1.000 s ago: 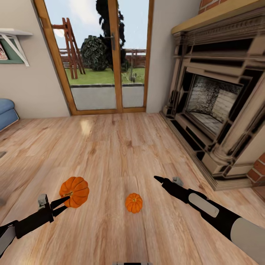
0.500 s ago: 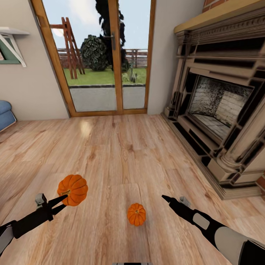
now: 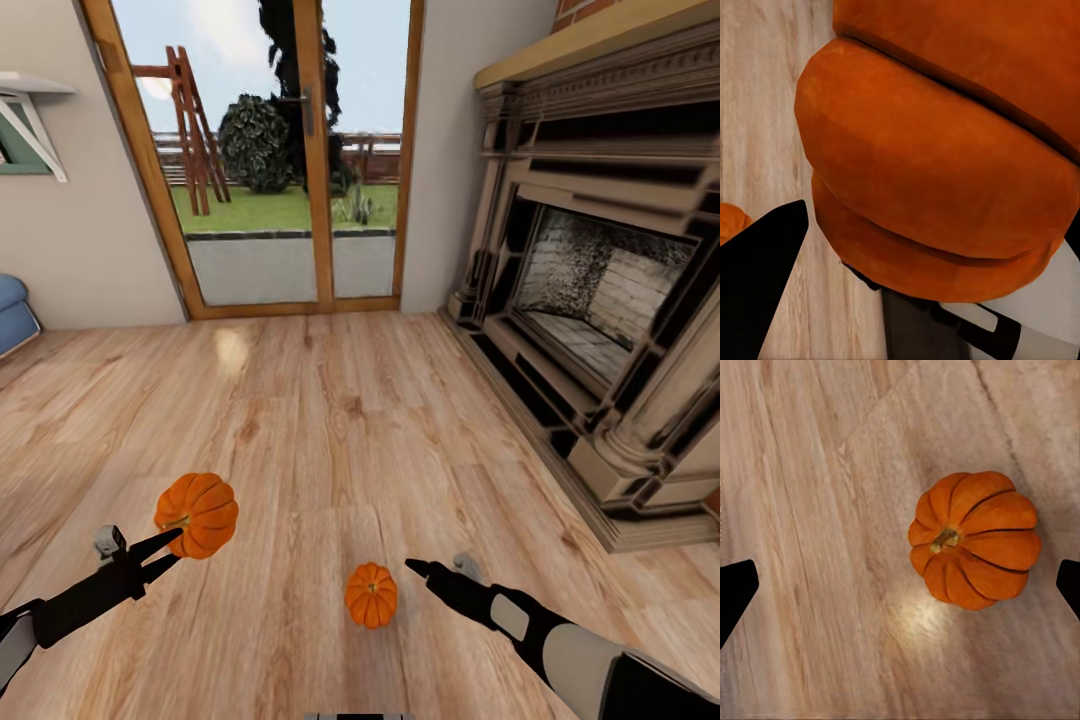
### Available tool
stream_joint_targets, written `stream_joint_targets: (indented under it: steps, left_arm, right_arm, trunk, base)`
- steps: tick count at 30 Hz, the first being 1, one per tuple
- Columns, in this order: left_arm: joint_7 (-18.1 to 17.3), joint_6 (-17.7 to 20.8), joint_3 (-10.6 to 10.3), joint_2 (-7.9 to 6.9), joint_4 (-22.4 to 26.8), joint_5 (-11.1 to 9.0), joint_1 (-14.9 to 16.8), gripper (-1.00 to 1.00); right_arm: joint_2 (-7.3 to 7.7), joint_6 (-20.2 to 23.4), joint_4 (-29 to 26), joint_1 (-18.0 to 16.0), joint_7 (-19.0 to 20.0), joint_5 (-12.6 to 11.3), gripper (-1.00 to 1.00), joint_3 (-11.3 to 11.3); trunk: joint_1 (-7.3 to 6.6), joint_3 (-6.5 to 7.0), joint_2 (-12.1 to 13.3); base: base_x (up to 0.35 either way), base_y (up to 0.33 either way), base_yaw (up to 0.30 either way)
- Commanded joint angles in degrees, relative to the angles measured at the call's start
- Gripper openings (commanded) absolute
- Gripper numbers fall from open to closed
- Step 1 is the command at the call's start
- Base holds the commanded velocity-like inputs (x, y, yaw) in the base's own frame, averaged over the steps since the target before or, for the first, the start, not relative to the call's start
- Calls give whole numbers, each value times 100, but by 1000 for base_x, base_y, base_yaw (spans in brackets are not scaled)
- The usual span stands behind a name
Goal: Place each of the two pumpkins and all three candles from the living room inside a cabinet in the living room (use any cabinet), then make sure every cabinet is closed, and position the cauldron so it is next to a table in the living room.
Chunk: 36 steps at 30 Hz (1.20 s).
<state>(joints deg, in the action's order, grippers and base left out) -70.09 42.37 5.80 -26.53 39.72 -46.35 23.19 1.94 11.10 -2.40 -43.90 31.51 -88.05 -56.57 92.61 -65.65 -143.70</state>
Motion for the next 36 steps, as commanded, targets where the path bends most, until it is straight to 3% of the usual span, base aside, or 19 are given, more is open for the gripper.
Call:
stream_joint_targets:
  steps: [1, 9, 13, 20, 36]
  left_arm:
    - [4, 43, 0, -1, 1, -24, 2, -100]
    - [2, 48, -3, 0, -3, -23, 2, -100]
    - [-3, 49, 3, -1, -7, -36, 2, -100]
    - [-20, 289, 9, -1, -1, -20, 2, -100]
    - [-22, 366, 3, 4, 24, -23, 2, -100]
  right_arm:
    - [-21, 141, 6, -5, 9, -46, 100, -30]
    - [-44, 770, 17, -13, 3, -65, 100, -17]
    - [-40, 868, 24, -13, -8, -80, 100, -2]
    - [-25, 801, 21, -13, 0, -89, 100, 13]
    - [-36, 426, 13, -13, 68, -84, 100, 14]
  trunk:
    - [-1, -5, -2]
    - [-1, -5, -2]
    - [-1, -5, -2]
    - [-1, -5, -2]
    - [41, -359, -23]
  base:
    - [43, 0, 0]
    - [57, 4, 0]
    - [201, 39, 0]
    - [27, 5, 0]
    - [0, 0, 0]
